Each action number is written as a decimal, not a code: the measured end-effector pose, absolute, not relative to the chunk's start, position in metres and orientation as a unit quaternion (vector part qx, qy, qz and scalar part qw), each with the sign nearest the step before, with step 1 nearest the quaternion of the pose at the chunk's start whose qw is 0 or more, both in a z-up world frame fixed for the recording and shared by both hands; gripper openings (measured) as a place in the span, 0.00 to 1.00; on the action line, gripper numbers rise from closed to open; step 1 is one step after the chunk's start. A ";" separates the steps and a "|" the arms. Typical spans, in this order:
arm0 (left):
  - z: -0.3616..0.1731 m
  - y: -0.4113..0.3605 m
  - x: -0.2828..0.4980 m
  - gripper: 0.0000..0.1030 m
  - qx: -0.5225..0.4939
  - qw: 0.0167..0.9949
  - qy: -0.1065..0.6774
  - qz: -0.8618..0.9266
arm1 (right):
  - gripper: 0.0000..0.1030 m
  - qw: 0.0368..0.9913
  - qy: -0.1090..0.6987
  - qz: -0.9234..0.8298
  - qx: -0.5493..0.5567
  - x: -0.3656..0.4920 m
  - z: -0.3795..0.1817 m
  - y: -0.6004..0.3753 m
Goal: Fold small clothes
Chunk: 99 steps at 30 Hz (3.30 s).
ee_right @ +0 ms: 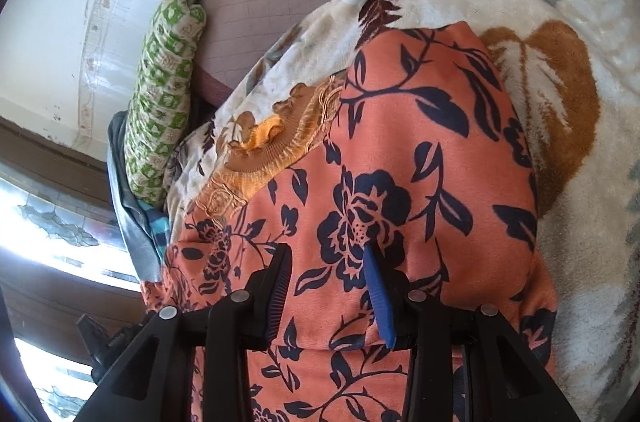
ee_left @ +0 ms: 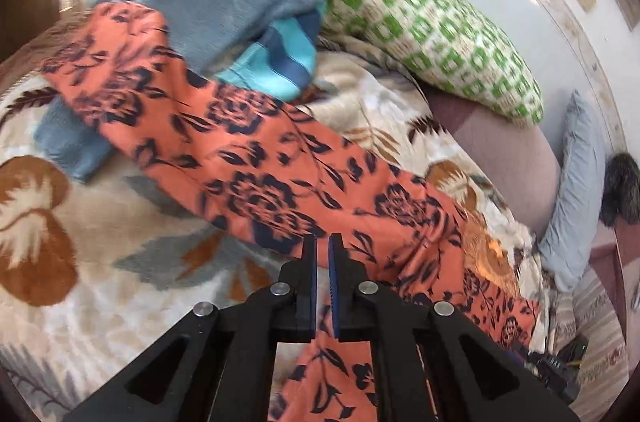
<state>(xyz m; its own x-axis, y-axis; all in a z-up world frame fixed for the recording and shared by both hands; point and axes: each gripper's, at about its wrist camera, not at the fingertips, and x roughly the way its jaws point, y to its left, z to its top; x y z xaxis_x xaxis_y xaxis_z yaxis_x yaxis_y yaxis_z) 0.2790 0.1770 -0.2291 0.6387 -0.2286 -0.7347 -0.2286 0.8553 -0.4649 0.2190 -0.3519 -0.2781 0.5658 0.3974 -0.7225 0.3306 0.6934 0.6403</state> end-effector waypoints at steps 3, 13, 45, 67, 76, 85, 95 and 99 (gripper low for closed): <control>-0.222 0.222 0.261 0.49 -0.296 0.865 0.398 0.074 | 0.38 0.790 0.474 0.020 0.388 0.218 -0.280 -0.350; -0.242 0.337 0.236 0.71 -0.437 0.795 0.395 0.147 | 0.48 0.801 0.438 0.106 0.394 0.216 -0.257 -0.326; -0.289 0.383 0.311 0.39 -0.560 0.749 0.342 0.091 | 0.49 0.818 0.465 0.093 0.326 0.233 -0.266 -0.304; -0.099 0.152 0.301 0.05 -0.207 0.929 0.294 -0.088 | 0.49 0.816 0.373 0.046 0.440 0.203 -0.240 -0.377; -0.140 -0.078 0.259 0.05 -0.010 0.917 0.329 -0.224 | 0.49 0.809 0.324 0.024 0.489 0.176 -0.232 -0.433; -0.271 -0.263 0.203 0.57 0.233 0.846 0.401 -0.264 | 0.49 0.805 0.293 0.017 0.515 0.162 -0.229 -0.463; -0.218 -0.233 0.196 0.79 0.209 0.848 0.376 -0.310 | 0.51 0.810 0.286 0.017 0.512 0.163 -0.225 -0.465; -0.196 -0.240 0.205 0.82 0.183 0.856 0.359 -0.324 | 0.51 0.820 0.282 0.014 0.498 0.161 -0.218 -0.460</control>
<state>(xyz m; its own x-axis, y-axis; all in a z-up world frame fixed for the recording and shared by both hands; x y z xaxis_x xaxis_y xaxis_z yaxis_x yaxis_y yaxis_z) 0.2049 -0.2400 -0.1960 0.5335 -0.4231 -0.7324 0.6851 0.7240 0.0808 0.1608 -0.4602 -0.2184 0.8410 0.3034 -0.4481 0.2577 0.5035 0.8246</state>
